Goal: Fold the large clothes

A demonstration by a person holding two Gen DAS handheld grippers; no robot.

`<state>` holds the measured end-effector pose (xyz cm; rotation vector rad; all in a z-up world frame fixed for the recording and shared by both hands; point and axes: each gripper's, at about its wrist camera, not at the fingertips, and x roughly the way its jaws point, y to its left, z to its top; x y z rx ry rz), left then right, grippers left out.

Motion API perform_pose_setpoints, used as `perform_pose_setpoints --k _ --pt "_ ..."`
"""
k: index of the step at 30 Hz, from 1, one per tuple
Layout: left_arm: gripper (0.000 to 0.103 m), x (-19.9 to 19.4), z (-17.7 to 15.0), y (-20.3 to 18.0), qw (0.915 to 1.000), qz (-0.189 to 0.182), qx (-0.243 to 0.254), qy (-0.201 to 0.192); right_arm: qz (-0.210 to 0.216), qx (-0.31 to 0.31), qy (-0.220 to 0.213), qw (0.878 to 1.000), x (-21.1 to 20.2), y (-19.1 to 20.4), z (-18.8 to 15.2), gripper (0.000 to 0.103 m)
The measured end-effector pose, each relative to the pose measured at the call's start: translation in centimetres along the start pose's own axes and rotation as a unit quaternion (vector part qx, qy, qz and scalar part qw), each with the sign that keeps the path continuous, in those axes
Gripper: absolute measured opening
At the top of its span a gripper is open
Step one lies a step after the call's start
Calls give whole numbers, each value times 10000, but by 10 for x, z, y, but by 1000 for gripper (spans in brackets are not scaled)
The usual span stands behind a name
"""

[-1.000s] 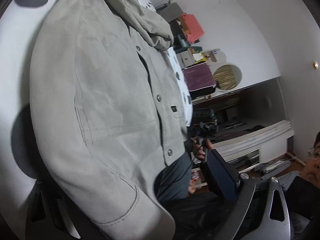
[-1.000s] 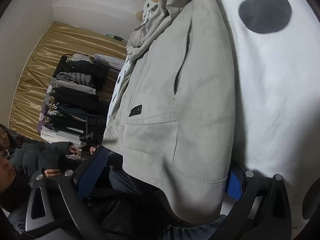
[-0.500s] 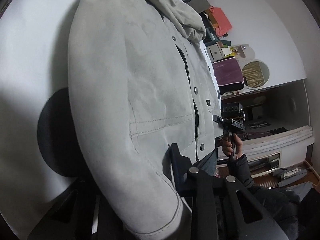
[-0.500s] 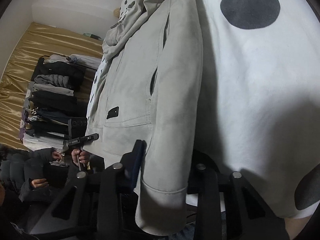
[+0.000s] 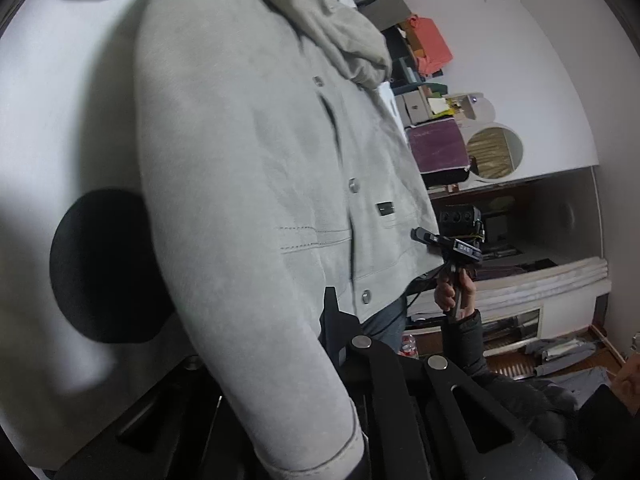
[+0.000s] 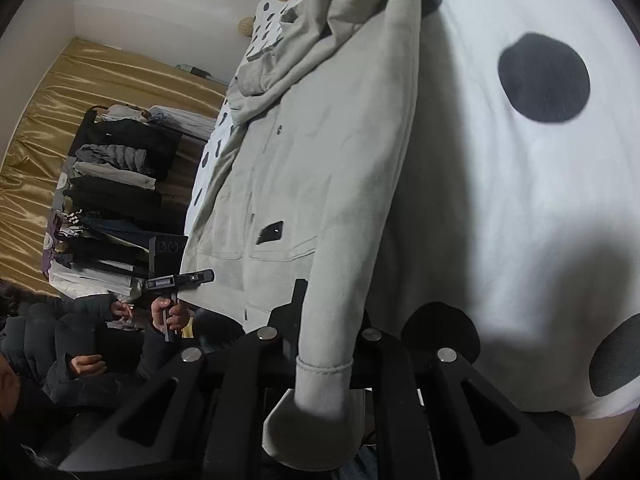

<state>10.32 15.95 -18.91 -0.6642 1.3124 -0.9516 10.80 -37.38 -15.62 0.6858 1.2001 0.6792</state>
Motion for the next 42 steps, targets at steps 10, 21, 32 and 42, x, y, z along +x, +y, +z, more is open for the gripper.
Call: perform_pose_setpoints --k 10,21,32,42 --pt "3 -5 5 -10 9986 424 -219 225 -142 262 119 9995 5 -5 3 9" --pt "4 -41 42 -93 9971 595 468 4 188 -226 -102 9995 -23 56 38 8" --pt "4 -121 142 -114 9907 -373 632 -1144 1462 324 -522 9873 -62 81 134 8" --pt "5 -121 345 -90 9809 -13 -312 -1919 1462 1052 -957 9790 -48 69 306 8"
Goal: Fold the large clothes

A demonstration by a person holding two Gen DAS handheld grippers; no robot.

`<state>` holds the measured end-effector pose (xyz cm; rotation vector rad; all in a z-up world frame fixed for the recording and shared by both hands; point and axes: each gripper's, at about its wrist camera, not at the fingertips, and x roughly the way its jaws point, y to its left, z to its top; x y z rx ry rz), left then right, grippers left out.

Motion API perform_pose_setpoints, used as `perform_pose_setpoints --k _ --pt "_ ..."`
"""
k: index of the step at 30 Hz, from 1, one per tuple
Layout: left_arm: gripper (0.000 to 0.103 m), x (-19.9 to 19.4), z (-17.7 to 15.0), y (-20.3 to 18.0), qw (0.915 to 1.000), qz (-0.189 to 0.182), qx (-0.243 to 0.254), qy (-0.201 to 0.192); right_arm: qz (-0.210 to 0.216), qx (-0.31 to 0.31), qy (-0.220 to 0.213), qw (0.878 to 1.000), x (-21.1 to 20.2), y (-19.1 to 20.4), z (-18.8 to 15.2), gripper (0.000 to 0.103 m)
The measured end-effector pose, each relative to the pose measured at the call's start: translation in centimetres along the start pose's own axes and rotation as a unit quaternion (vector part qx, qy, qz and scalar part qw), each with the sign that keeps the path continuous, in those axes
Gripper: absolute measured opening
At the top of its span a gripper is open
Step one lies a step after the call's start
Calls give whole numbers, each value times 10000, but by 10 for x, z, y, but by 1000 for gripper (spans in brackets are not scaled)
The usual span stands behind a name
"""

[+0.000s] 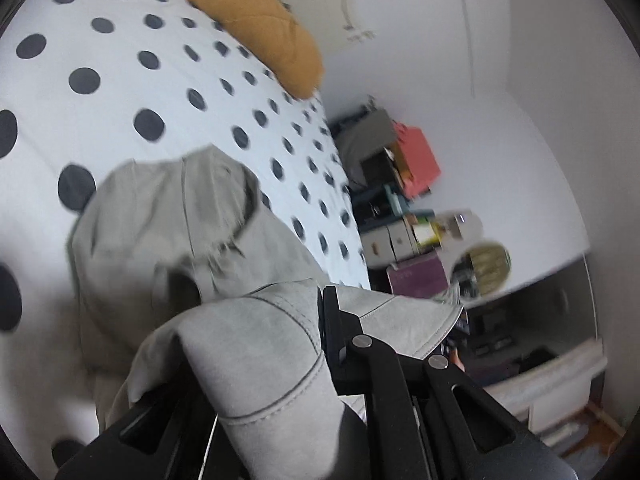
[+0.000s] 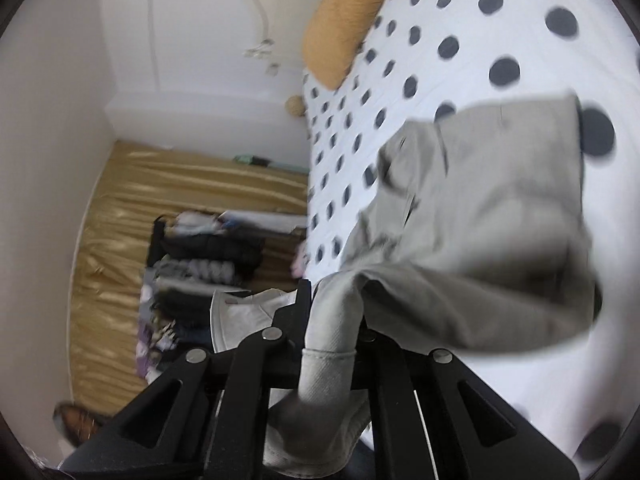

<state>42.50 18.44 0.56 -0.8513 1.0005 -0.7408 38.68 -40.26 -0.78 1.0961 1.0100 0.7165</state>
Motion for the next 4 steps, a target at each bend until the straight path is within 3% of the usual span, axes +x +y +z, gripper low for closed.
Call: perform_pose_setpoints --k 4 --pt "5 51 66 46 9984 190 -522 -51 -122 438 -72 9989 33 -33 73 8"
